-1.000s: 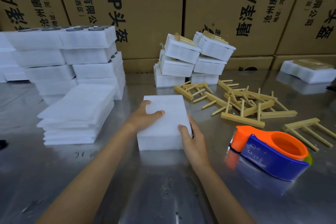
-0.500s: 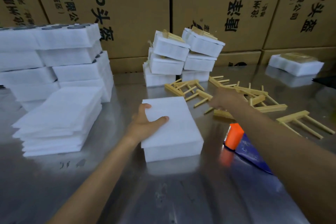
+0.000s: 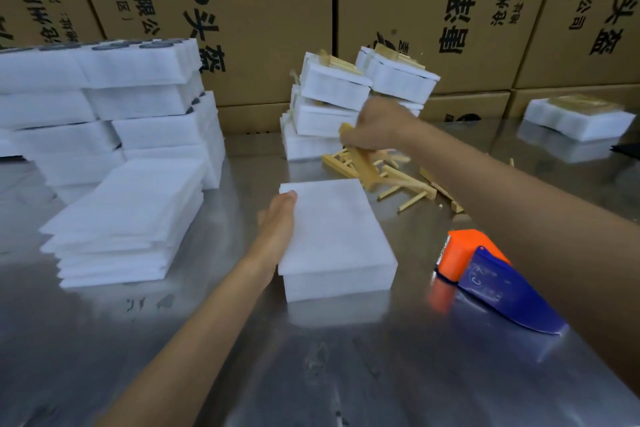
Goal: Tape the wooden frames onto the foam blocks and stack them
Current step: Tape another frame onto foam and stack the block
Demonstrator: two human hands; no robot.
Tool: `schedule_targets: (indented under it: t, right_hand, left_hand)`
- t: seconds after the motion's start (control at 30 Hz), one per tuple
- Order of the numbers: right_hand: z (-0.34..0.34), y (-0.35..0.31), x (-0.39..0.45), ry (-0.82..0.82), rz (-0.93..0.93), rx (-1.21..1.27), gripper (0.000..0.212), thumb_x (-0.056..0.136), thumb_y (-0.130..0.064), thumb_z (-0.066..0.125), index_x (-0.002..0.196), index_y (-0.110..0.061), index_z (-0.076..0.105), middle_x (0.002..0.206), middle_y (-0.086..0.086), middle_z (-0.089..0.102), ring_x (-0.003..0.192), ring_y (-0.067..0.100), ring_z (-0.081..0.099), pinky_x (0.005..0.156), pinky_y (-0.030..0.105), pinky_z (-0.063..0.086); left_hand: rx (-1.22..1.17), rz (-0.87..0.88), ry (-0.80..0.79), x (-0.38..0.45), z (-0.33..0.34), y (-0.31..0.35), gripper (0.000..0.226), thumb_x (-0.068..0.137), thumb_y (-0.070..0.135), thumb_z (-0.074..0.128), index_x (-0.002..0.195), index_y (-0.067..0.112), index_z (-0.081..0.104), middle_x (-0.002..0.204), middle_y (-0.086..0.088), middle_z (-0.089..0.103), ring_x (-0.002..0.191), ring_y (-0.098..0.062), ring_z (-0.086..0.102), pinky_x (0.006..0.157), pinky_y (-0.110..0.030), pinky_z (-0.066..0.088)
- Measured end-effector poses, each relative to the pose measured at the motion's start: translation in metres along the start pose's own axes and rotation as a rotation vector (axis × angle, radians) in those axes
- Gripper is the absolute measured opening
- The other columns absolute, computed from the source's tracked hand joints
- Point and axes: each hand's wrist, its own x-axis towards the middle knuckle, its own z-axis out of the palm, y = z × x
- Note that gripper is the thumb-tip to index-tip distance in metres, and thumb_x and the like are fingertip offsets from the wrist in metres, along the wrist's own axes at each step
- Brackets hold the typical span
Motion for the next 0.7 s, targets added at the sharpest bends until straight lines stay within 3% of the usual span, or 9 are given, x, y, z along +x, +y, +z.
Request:
schedule_targets:
  t: [0.1, 0.2, 0.27, 0.33, 0.4, 0.5, 0.6, 0.7]
  right_hand:
    - [0.026, -0.038, -0.018, -0.218, -0.006, 0.097, 0.025, 0.081, -0.033, 0.068, 0.069, -0.013, 0.059, 0.049, -0.002, 0.066, 0.049, 0.013, 0.065, 0.051, 0.023, 0.050]
    - [0.054, -0.043, -0.029, -0.452, 0.091, 0.300, 0.040, 0.088, -0.039, 0.067, 0.094, 0.000, 0.064, 0.073, 0.012, 0.075, 0.061, 0.020, 0.072, 0.073, 0.033, 0.062]
    - [0.056, -0.033, -0.028, -0.345, 0.145, 0.437, 0.040, 0.093, -0.035, 0.057, 0.101, 0.004, 0.063, 0.077, 0.015, 0.075, 0.068, 0.024, 0.073, 0.074, 0.035, 0.062]
    - [0.050, -0.016, -0.026, -0.120, 0.179, 0.337, 0.037, 0.095, -0.037, 0.050, 0.086, -0.003, 0.063, 0.074, 0.008, 0.071, 0.073, 0.026, 0.068, 0.067, 0.033, 0.057]
    - [0.052, 0.002, -0.033, -0.097, 0.249, 0.309, 0.038, 0.098, -0.044, 0.045, 0.086, -0.011, 0.058, 0.088, 0.005, 0.063, 0.083, 0.026, 0.059, 0.069, 0.031, 0.046]
    - [0.072, 0.017, -0.054, -0.414, 0.516, 0.726, 0.050, 0.099, -0.049, 0.049, 0.135, -0.014, 0.051, 0.137, 0.008, 0.054, 0.115, 0.030, 0.057, 0.096, 0.040, 0.048]
    - [0.087, 0.018, -0.061, -0.429, 0.524, 0.782, 0.064, 0.097, -0.057, 0.046, 0.145, -0.015, 0.043, 0.145, 0.010, 0.049, 0.129, 0.030, 0.051, 0.109, 0.046, 0.042]
    - [0.089, 0.012, -0.066, -0.460, 0.467, 0.780, 0.069, 0.097, -0.063, 0.040, 0.148, -0.017, 0.040, 0.151, 0.009, 0.044, 0.136, 0.030, 0.044, 0.113, 0.047, 0.037]
  left_hand:
    - [-0.252, -0.009, -0.009, -0.008, 0.003, -0.001, 0.046, 0.098, 0.051, 0.042, 0.130, 0.022, 0.058, 0.135, -0.008, 0.058, 0.120, -0.025, 0.058, 0.108, -0.048, 0.044]
    - [-0.247, 0.079, -0.026, -0.017, 0.002, 0.000, 0.048, 0.100, 0.054, 0.039, 0.133, 0.026, 0.058, 0.135, 0.002, 0.060, 0.121, -0.014, 0.056, 0.106, -0.037, 0.042]
    - [-0.212, 0.070, -0.083, -0.019, -0.004, -0.001, 0.054, 0.091, 0.057, 0.053, 0.136, 0.026, 0.057, 0.136, 0.003, 0.061, 0.122, -0.016, 0.058, 0.108, -0.041, 0.044]
    - [-0.215, 0.044, -0.139, -0.019, -0.008, -0.005, 0.069, 0.081, 0.055, 0.067, 0.141, 0.026, 0.048, 0.128, 0.017, 0.064, 0.116, -0.010, 0.063, 0.099, -0.037, 0.052]
    - [-0.218, 0.031, -0.144, -0.023, -0.007, -0.007, 0.079, 0.077, 0.048, 0.077, 0.145, 0.026, 0.042, 0.118, 0.020, 0.066, 0.105, -0.009, 0.068, 0.088, -0.034, 0.058]
    - [-0.214, 0.075, -0.118, -0.024, 0.000, -0.005, 0.050, 0.077, 0.036, 0.080, 0.123, 0.028, 0.061, 0.112, 0.006, 0.073, 0.096, -0.012, 0.072, 0.085, -0.034, 0.059]
    - [-0.253, 0.062, -0.113, -0.024, -0.001, -0.004, 0.031, 0.081, 0.029, 0.075, 0.111, 0.026, 0.069, 0.101, 0.003, 0.076, 0.091, -0.017, 0.073, 0.075, -0.034, 0.060]
    - [-0.262, 0.074, -0.076, -0.022, -0.017, -0.007, 0.019, 0.085, 0.027, 0.070, 0.102, 0.019, 0.074, 0.086, -0.002, 0.073, 0.072, -0.015, 0.070, 0.060, -0.027, 0.054]
